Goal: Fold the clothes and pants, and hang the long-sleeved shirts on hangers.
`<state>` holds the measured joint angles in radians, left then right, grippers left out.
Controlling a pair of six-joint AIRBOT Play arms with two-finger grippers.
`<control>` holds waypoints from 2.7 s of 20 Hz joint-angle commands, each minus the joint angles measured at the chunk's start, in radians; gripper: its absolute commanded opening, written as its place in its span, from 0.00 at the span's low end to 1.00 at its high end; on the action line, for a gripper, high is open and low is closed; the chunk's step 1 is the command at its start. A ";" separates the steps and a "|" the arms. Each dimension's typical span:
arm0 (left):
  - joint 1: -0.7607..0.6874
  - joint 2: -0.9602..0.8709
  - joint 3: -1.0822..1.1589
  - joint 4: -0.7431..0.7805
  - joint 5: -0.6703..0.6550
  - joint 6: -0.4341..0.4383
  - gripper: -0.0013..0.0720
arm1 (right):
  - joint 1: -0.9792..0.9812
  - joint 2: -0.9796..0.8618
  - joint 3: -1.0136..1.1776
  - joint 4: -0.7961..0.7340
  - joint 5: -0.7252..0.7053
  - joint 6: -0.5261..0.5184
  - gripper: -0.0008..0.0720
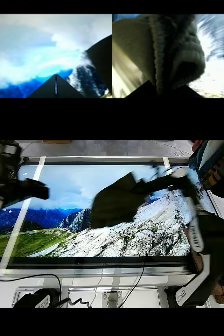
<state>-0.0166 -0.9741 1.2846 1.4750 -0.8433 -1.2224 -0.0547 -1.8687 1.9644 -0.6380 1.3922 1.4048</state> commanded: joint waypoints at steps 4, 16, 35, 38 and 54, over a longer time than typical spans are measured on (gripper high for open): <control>0.093 0.118 0.000 0.201 -0.058 0.000 0.05 | -0.486 0.263 0.014 -0.072 0.082 0.153 0.06; 0.093 0.113 0.000 0.189 -0.127 -0.005 0.05 | -1.088 0.492 0.013 -0.615 0.222 0.595 0.06; 0.093 0.113 0.000 0.190 -0.127 -0.004 0.05 | -1.091 0.500 0.008 -0.652 0.301 0.349 0.89; 0.093 0.113 0.000 0.190 -0.127 -0.004 0.05 | -1.072 0.501 0.008 -0.428 0.309 0.338 0.07; 0.093 0.113 0.000 0.190 -0.127 -0.004 0.05 | 0.237 0.615 0.011 -1.079 0.369 0.110 0.06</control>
<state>0.0753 -0.8616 1.2846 1.6646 -0.9703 -1.2266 -0.0307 -1.2579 1.9755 -1.3193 1.7390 1.5360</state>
